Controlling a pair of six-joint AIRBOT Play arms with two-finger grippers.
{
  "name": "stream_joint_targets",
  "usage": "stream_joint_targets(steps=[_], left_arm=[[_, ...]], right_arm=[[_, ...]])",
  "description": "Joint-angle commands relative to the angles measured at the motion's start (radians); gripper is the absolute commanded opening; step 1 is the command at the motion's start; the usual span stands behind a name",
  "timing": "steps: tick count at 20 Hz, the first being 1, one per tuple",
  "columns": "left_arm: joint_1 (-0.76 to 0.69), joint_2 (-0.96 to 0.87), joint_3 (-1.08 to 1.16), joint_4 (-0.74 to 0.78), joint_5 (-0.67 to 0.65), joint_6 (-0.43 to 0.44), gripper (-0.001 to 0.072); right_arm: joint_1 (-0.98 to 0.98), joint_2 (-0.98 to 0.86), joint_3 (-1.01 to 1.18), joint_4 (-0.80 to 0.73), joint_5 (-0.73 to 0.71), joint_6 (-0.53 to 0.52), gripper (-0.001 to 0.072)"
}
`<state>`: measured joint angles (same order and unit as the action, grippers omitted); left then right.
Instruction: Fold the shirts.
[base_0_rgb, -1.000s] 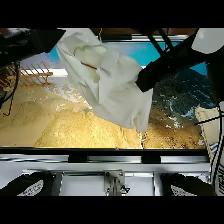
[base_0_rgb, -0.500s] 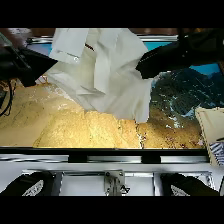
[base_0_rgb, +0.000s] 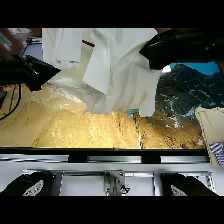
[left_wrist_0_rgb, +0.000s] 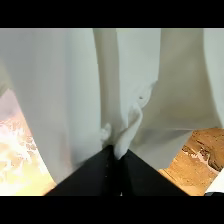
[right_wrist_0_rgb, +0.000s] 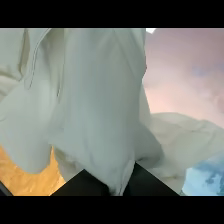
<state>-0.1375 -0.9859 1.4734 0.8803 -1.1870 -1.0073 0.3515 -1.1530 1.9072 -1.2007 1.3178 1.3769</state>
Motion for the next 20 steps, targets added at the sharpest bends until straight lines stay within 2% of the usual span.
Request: stream_joint_targets(steps=[1,2,5,9,11,13,16,18,20], left_arm=[[0.0,0.006,0.002,-0.045,0.05,-0.001,0.0488],[0.0,0.01,0.012,-0.067,0.084,0.0,0.0567],[0.0,0.029,0.082,-0.08,0.174,0.0,0.0574],[0.002,0.053,0.157,-0.055,0.179,0.003,0.0574],[0.002,0.068,0.158,0.029,0.173,-0.018,0.0572],[0.002,0.069,0.158,0.118,0.157,-0.119,0.0572],[0.002,0.067,0.154,0.243,0.065,-0.23,0.0572],[0.002,0.067,0.154,0.317,0.005,-0.272,0.0572],[0.002,0.067,0.154,0.352,-0.031,-0.274,0.0572]], right_arm=[[0.0,0.025,0.001,-0.007,-0.048,0.0,0.0077],[0.0,0.03,0.001,-0.017,-0.063,0.0,0.0077],[0.0,0.042,0.001,-0.078,-0.114,0.01,0.0076],[0.0,0.058,0.001,-0.175,-0.185,0.022,0.0076],[0.0,0.068,0.001,-0.261,-0.224,0.057,0.0076],[-0.001,0.078,0.001,-0.401,-0.263,0.143,0.0076],[-0.001,0.104,0.001,-0.721,-0.289,0.322,0.0077],[-0.005,0.118,0.001,-0.939,-0.261,0.433,0.0077],[-0.063,0.129,0.001,-1.04,-0.23,0.516,0.0077]])
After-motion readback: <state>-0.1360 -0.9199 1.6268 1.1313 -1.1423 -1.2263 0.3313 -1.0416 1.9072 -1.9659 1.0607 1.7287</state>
